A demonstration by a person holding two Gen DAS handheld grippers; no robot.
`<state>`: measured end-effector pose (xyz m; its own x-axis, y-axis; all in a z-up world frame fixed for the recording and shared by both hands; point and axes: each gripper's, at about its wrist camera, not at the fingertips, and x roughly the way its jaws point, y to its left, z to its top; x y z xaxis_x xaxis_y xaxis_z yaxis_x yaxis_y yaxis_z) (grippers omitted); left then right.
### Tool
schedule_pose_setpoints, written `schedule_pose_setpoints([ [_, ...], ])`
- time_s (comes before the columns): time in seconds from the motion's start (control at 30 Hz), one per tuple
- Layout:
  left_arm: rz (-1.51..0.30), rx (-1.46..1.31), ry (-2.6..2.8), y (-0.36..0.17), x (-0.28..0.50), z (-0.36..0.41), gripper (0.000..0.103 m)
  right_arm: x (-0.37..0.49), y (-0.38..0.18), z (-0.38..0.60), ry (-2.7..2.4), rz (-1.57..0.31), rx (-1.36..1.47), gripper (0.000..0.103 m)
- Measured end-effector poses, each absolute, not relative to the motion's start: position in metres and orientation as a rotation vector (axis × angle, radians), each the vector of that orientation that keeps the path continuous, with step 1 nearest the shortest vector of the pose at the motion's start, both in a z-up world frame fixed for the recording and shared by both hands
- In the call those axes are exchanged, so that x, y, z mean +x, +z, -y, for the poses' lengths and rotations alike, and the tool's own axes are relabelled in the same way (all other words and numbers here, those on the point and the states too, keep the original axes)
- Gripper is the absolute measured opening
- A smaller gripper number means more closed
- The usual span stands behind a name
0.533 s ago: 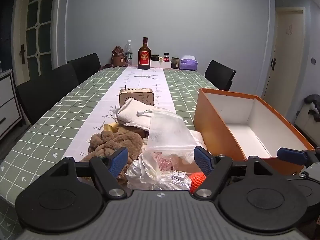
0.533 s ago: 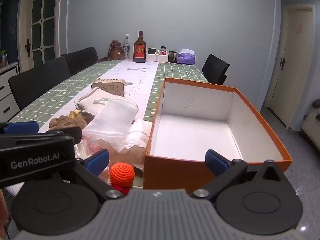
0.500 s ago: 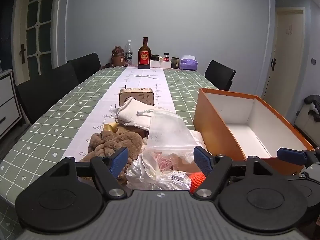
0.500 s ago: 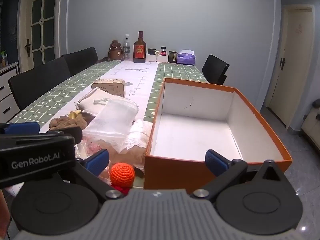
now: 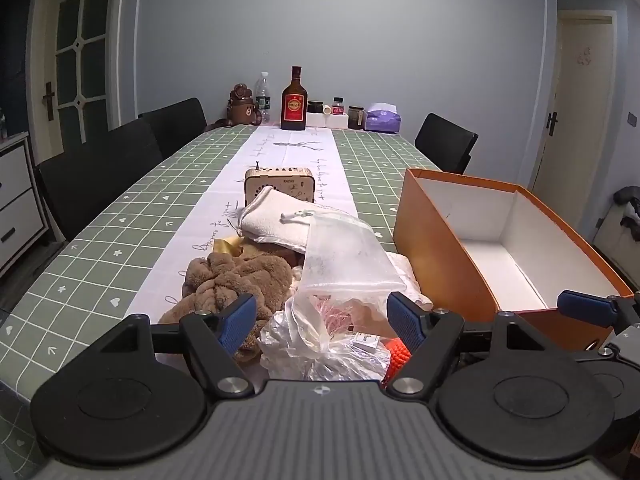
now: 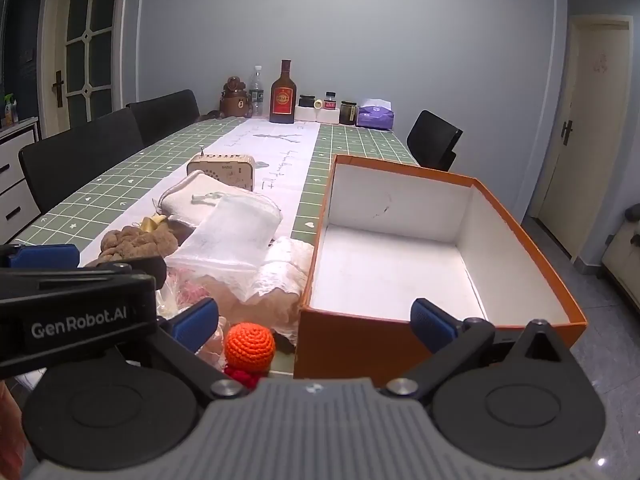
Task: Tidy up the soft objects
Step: 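Move both tools toward the pile of soft items beside the orange box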
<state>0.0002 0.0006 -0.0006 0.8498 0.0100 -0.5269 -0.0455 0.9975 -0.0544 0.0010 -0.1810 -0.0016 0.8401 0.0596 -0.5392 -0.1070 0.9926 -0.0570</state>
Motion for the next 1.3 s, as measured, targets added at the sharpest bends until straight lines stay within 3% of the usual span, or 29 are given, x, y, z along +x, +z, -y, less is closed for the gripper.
schedule_pose_setpoints([
  [1.3,-0.578,-0.093,0.048,-0.0065,0.0032,-0.0050,0.089,0.0024,-0.0024,0.1732,0.079,-0.582,-0.105,0.100],
])
